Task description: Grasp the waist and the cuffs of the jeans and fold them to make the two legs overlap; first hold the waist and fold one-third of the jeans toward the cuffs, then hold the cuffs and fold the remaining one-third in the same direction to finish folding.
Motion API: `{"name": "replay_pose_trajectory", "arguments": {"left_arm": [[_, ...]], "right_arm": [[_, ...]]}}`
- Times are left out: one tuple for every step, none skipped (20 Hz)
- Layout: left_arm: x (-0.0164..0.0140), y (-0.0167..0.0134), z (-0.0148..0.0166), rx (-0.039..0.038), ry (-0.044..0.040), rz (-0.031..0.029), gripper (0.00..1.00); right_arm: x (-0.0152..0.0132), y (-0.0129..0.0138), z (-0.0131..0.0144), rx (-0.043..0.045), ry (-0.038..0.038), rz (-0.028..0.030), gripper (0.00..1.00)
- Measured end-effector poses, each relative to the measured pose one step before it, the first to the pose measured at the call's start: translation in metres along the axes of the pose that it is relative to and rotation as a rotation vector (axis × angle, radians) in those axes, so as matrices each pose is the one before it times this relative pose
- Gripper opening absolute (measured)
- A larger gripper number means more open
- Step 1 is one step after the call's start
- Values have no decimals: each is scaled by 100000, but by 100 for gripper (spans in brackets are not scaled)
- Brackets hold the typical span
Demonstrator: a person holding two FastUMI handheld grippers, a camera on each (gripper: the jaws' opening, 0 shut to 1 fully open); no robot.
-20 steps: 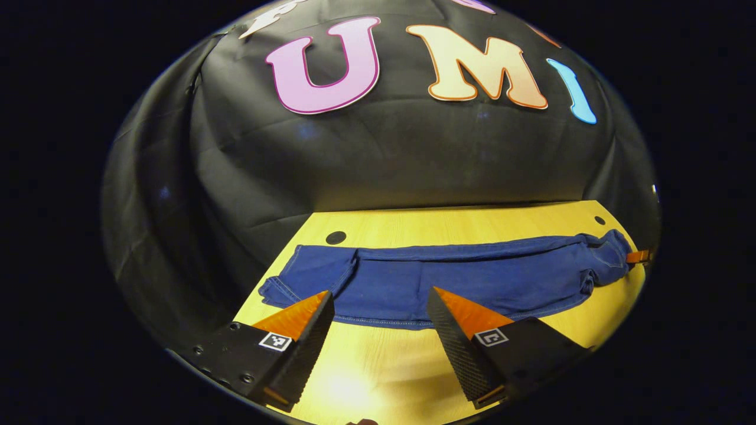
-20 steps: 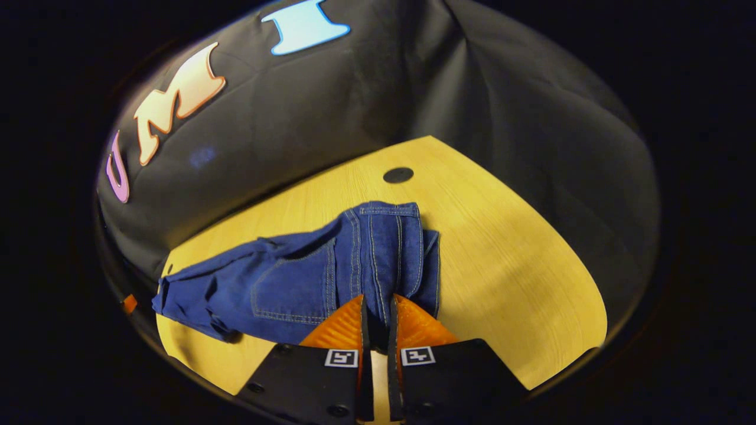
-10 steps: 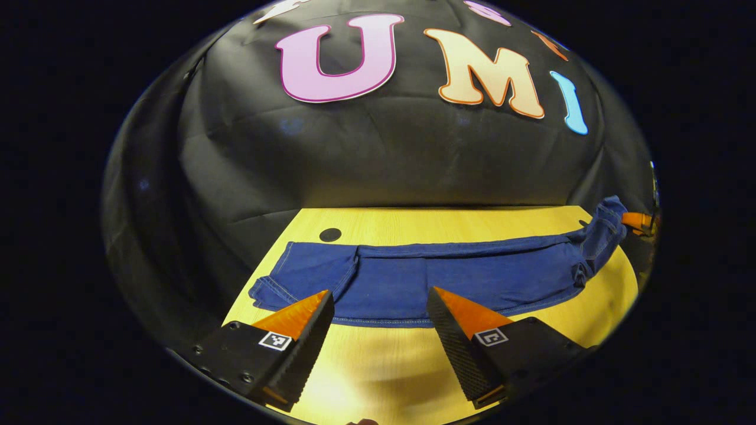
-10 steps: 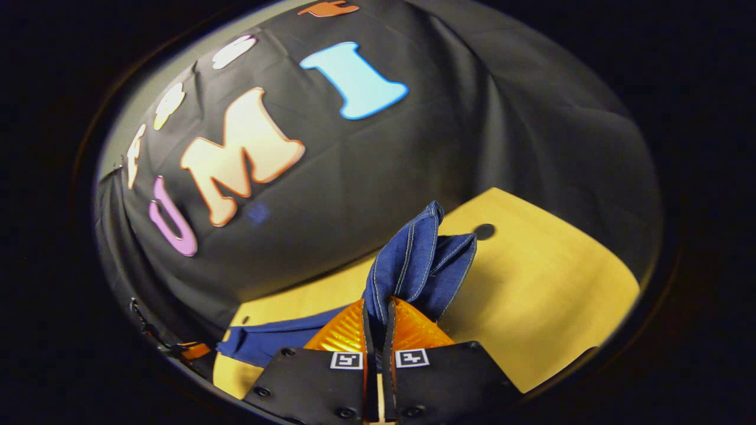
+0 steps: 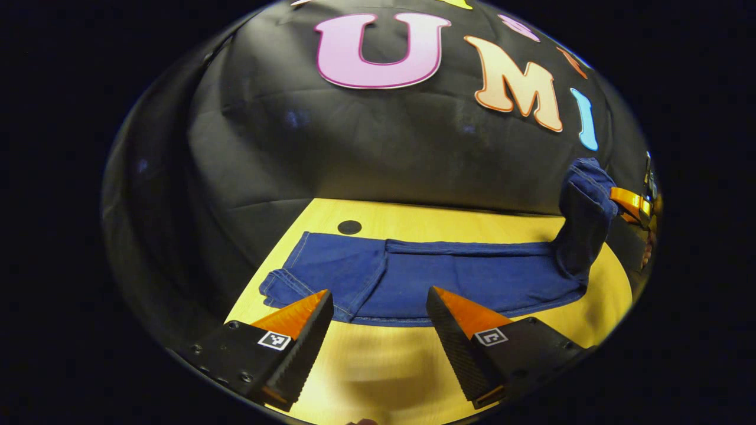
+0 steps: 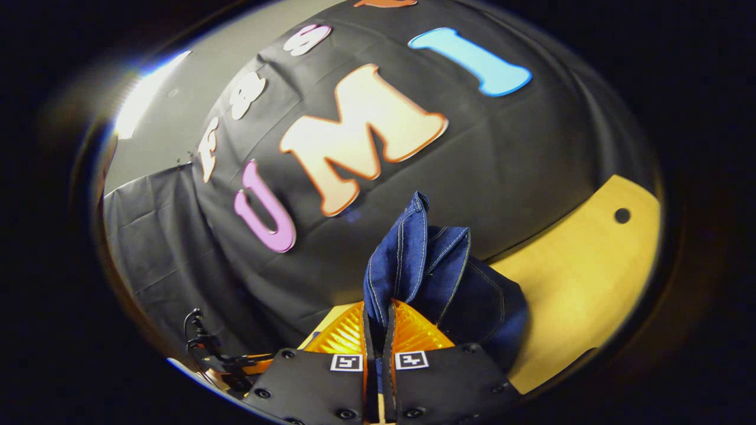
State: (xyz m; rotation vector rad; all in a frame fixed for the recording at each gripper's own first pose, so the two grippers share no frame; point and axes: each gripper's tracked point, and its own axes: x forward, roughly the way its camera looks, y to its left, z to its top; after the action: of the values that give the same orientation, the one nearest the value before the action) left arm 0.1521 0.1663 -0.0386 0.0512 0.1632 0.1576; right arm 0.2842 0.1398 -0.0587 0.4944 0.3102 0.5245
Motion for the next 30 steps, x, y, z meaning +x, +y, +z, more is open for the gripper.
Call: {"name": "replay_pose_trajectory", "arguments": {"left_arm": [[124, 643, -29, -324, -176, 457, 96], [175, 684, -119, -146, -216, 662, 96], [254, 685, -22, -98, -153, 573, 96], [263, 778, -119, -11, -10, 689, 96], [67, 812, 44, 87, -142, 629, 96], [250, 805, -29, 143, -264, 511, 96], [331, 940, 81, -129, -353, 508, 96], [328, 942, 133, -623, -628, 87, 96], [329, 849, 221, -880, -717, 361, 96], [588, 1013, 84, -1235, -638, 603, 96], [392, 1150, -110, -1081, 151, 920, 96], [554, 1203, -351, -242, -137, 1052, 96], [625, 904, -180, 448, 377, 510, 96], [302, 867, -313, 581, 392, -327, 95], [397, 698, -468, 631, 653, -280, 95], [648, 886, -650, 121, 1411, -238, 95], [444, 542, -534, -203, 1168, 139, 95], [640, 424, -760, 94, 1771, 466, 95], [429, 414, -639, 13, 1267, 497, 95], [352, -23, -389, -312, 791, -811, 95], [69, -134, -363, -40, 1398, -549, 95], [250, 123, -267, 298, 1095, -28, 95], [158, -51, -260, -25, 489, -124, 95], [515, -84, -265, -387, 335, -464, 95], [250, 57, -269, -259, 292, 322, 94], [231, -73, -155, -568, 377, 298, 95], [70, 5, -9, 58, 157, 308, 95], [77, 114, -150, 44, 88, 292, 96], [-69, -21, -75, 236, 325, 439, 99], [279, 57, -297, 744, 787, 626, 94]], "right_arm": [[1468, 160, -2804, -526, 6384, -625, 5], [1613, 241, -2675, 780, 6234, -512, 5], [1737, -283, -2857, 287, 6598, -1872, 6], [1338, -719, -3120, -1226, 6620, -3864, 5], [1105, -588, -2129, -1501, 5481, -3281, 6], [1152, -291, -1589, -1869, 4120, -3260, 5], [516, -251, -665, -935, 1188, -2358, 5], [-653, -107, 117, -733, -480, -2227, 6], [-261, -178, 295, -726, -592, -2041, 5], [-16, -106, -165, -289, -528, -2012, 10], [62, -72, -72, 200, -324, -557, 20], [163, -203, -61, 239, -378, -851, 22], [-251, 90, 157, 712, -493, 1331, 37], [-456, 837, 130, 695, -342, 2673, 52], [-410, 816, 201, 279, -684, 1817, 67], [-739, 862, 252, -392, -624, 371, 82], [-191, 249, 259, -496, -690, -413, 97], [-444, 126, 267, -193, -1046, -813, 98], [-734, 262, 630, 994, -1831, -113, 98], [-1060, 369, 523, 2325, -1436, 391, 94], [-1029, 224, 634, 2203, -1416, -354, 94], [-914, -160, 382, 707, -867, -1075, 98], [-1046, -285, 265, -896, -864, -1987, 98], [-985, -452, 335, -1813, -614, -2580, 98], [-851, -384, 208, -1820, -402, -2151, 98], [-831, -392, 160, -1265, -136, -1824, 98], [-705, -294, 158, -306, -121, -1208, 98], [-645, -142, -2, 549, -94, -566, 93], [-446, -114, -130, 1294, 97, -403, 98], [-405, -99, -65, 1533, -144, -139, 98]]}}
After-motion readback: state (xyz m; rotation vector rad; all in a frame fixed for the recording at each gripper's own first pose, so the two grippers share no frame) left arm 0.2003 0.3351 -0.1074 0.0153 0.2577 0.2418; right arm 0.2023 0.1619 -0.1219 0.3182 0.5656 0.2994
